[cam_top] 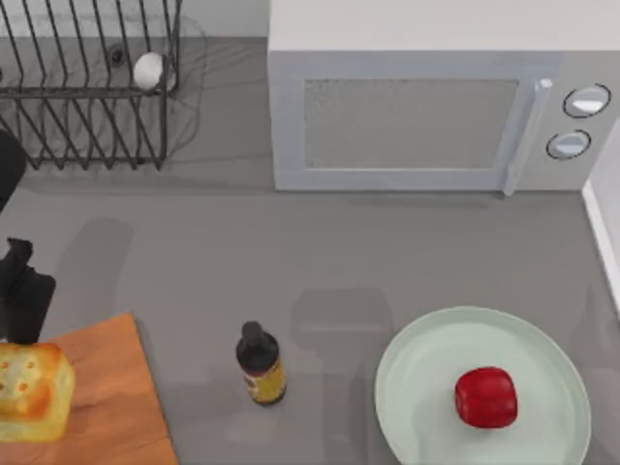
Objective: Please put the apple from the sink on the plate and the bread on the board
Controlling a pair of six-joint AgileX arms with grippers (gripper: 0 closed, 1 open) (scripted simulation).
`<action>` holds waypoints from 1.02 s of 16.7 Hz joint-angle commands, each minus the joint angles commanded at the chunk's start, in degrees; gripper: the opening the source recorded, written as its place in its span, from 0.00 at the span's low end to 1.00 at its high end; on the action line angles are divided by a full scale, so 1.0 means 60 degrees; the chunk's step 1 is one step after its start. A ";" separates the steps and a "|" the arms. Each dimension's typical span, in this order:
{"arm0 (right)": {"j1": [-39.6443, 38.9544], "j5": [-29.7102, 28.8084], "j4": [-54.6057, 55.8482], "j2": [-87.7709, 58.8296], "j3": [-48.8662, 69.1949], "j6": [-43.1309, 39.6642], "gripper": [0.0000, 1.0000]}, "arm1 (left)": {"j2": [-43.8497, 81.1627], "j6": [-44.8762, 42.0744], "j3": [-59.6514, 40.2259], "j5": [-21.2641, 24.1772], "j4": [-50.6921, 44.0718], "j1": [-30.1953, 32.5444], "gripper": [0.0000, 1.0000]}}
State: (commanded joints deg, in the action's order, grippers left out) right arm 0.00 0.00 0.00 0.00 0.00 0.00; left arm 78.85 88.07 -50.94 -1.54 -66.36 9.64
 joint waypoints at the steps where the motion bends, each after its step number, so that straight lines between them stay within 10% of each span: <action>1: 0.0000 0.0000 0.0000 0.0000 0.0000 0.0000 1.00 | 0.0030 0.0009 0.0100 0.0000 0.0129 0.0007 0.00; 14: 0.0000 0.0000 0.0000 0.0000 0.0000 0.0000 1.00 | 0.0304 0.0091 0.1044 -0.0002 0.1373 0.0073 0.00; 17: 0.0000 0.0000 0.0000 0.0000 0.0000 0.0000 1.00 | 0.0304 0.0091 0.1044 -0.0002 0.1373 0.0073 0.23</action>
State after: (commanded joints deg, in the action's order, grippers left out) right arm 0.00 0.00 0.00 0.00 0.00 0.00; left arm 80.68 88.62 -44.68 -1.56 -58.12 10.08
